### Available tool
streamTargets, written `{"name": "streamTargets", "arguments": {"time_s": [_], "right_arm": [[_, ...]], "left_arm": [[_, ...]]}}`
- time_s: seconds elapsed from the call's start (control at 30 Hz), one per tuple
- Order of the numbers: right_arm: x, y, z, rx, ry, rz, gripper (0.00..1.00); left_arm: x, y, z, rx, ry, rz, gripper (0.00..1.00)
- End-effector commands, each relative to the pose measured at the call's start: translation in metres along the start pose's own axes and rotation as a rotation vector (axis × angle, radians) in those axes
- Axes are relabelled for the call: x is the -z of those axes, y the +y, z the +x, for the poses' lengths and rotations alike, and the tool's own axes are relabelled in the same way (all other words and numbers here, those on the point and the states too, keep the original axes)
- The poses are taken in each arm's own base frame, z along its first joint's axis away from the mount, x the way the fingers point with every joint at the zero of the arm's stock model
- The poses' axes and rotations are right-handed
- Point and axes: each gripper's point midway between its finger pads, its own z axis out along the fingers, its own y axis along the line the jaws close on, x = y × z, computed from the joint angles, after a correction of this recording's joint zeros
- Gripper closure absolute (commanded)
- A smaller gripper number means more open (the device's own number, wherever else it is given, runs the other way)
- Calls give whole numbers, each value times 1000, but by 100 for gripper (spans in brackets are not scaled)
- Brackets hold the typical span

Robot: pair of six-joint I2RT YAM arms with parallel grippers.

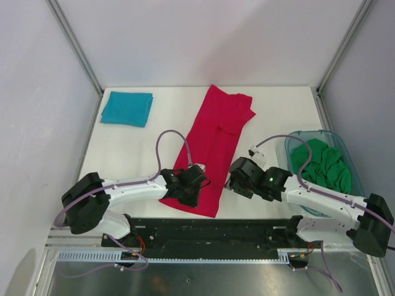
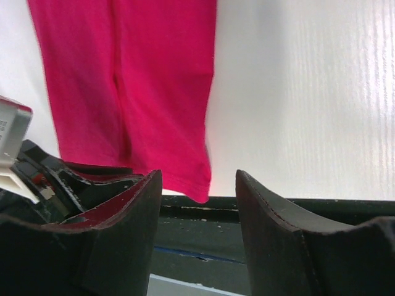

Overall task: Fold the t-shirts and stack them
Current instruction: Rotate the tshirt 75 degrees, then grab the bottom of the folded rectangular tshirt with both arms

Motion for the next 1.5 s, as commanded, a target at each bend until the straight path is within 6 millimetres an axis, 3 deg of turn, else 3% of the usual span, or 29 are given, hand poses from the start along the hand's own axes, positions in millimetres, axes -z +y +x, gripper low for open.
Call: {"name": "streamTargets", "arguments": {"time_s": [0.0, 0.33, 0.5, 0.7, 0.77, 0.9, 1.0, 1.3, 1.47], "right_arm": [[-4, -11, 3, -42, -34, 28, 44], [-5, -12, 30, -28, 16, 8, 45], [-12, -13, 56, 5, 58, 17, 45], [-25, -11, 80, 22, 94, 20, 45], [-28, -11, 85, 26, 102, 23, 45], [-32, -10, 91, 29, 109, 26, 44], [-31, -10, 90, 24, 104, 22, 45], [-27, -14, 90, 9, 96, 20, 45], [-24, -19, 90, -3, 96, 17, 45]], "left_arm": [[-8, -6, 2, 15, 7, 17, 71], [0, 7, 7, 85, -39, 1, 97], [4, 21, 15, 122, -53, -19, 100], [7, 21, 16, 109, -53, -10, 100], [10, 16, 14, 99, -57, 9, 95], [18, 6, 6, 73, -79, 49, 73], [21, 1, 0, 53, -89, 59, 66], [5, -1, -13, 2, -85, 6, 65], [-7, 7, -8, -1, -57, -41, 69]]}}
